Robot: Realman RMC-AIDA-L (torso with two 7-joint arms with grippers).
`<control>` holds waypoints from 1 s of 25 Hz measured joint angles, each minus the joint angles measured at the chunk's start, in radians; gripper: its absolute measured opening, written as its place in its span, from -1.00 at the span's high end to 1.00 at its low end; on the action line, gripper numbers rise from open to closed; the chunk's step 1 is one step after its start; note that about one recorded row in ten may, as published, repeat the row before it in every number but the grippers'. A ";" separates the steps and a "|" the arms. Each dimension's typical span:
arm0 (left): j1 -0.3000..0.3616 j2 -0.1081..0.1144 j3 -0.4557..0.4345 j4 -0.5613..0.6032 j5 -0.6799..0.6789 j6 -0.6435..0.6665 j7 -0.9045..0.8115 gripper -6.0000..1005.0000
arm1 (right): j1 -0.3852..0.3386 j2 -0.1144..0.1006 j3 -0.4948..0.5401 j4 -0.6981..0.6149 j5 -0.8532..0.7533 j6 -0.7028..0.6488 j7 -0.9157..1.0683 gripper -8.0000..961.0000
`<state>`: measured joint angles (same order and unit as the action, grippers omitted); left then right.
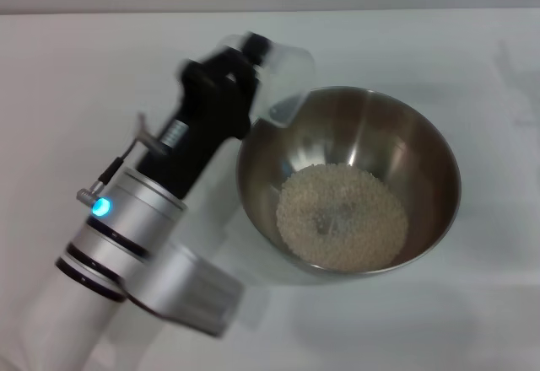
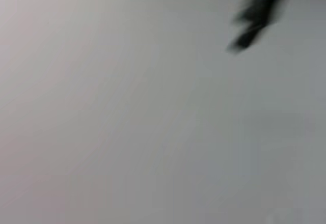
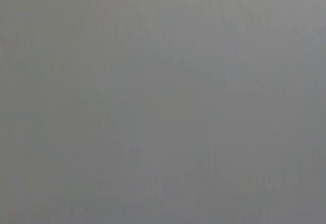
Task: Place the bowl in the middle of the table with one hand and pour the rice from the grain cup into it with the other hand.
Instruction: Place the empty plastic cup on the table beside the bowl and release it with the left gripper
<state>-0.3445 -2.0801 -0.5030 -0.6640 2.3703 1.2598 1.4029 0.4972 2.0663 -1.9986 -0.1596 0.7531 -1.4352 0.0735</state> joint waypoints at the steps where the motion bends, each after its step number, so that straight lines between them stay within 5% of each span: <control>1: 0.004 0.000 -0.007 -0.005 -0.042 0.000 -0.126 0.94 | 0.001 0.000 0.000 0.000 0.000 0.000 0.000 -0.70; 10: -0.007 0.002 -0.040 0.013 -0.380 -0.106 -0.797 0.94 | 0.004 0.000 0.000 -0.001 0.000 -0.001 0.000 -0.70; 19: -0.019 0.002 -0.171 0.079 -0.439 -0.365 -1.089 0.94 | -0.001 0.001 -0.005 -0.003 0.000 -0.003 0.000 -0.70; 25: -0.036 0.001 -0.174 0.114 -0.441 -0.407 -1.133 0.94 | -0.001 0.001 -0.005 -0.002 0.000 -0.004 0.000 -0.70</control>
<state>-0.3807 -2.0787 -0.6774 -0.5504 1.9290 0.8530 0.2697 0.4965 2.0677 -2.0034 -0.1615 0.7531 -1.4390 0.0736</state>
